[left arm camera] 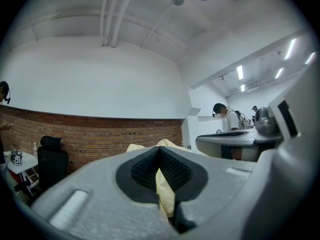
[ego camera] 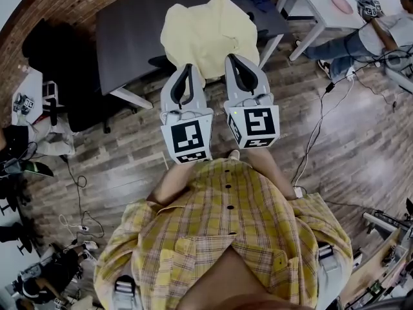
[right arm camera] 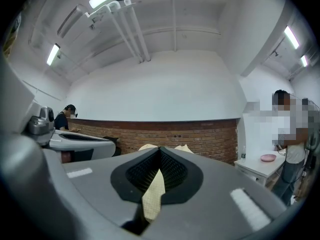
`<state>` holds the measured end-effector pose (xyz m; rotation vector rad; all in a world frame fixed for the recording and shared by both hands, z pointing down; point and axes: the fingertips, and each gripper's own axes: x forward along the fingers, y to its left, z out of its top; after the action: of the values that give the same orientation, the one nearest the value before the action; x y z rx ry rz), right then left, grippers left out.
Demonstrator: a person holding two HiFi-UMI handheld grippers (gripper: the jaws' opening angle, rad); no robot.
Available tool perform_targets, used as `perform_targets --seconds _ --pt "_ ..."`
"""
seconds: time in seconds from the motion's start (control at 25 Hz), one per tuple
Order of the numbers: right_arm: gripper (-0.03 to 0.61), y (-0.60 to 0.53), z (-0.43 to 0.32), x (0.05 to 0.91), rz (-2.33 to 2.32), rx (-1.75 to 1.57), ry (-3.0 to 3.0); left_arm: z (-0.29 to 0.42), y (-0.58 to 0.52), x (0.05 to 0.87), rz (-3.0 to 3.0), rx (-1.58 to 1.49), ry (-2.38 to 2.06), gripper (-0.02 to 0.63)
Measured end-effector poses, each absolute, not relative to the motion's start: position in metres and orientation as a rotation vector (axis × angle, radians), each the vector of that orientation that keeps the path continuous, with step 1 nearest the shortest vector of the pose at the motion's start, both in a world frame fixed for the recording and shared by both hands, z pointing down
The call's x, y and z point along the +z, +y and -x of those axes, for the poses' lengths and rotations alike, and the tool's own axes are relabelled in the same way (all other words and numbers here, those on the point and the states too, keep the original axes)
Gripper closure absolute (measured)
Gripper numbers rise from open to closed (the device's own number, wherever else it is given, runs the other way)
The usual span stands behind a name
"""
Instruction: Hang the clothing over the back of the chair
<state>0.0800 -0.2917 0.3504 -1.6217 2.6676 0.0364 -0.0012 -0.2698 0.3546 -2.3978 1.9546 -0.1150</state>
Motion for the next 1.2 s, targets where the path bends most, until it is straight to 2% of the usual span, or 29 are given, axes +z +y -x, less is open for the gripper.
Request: perform_targets --seconds 1.2 --pt "0.588 -0.258 -0.085 0.404 1.630 -0.078 2.726 -0.012 -0.241 0.400 2.419 -0.216 1.970 0.614"
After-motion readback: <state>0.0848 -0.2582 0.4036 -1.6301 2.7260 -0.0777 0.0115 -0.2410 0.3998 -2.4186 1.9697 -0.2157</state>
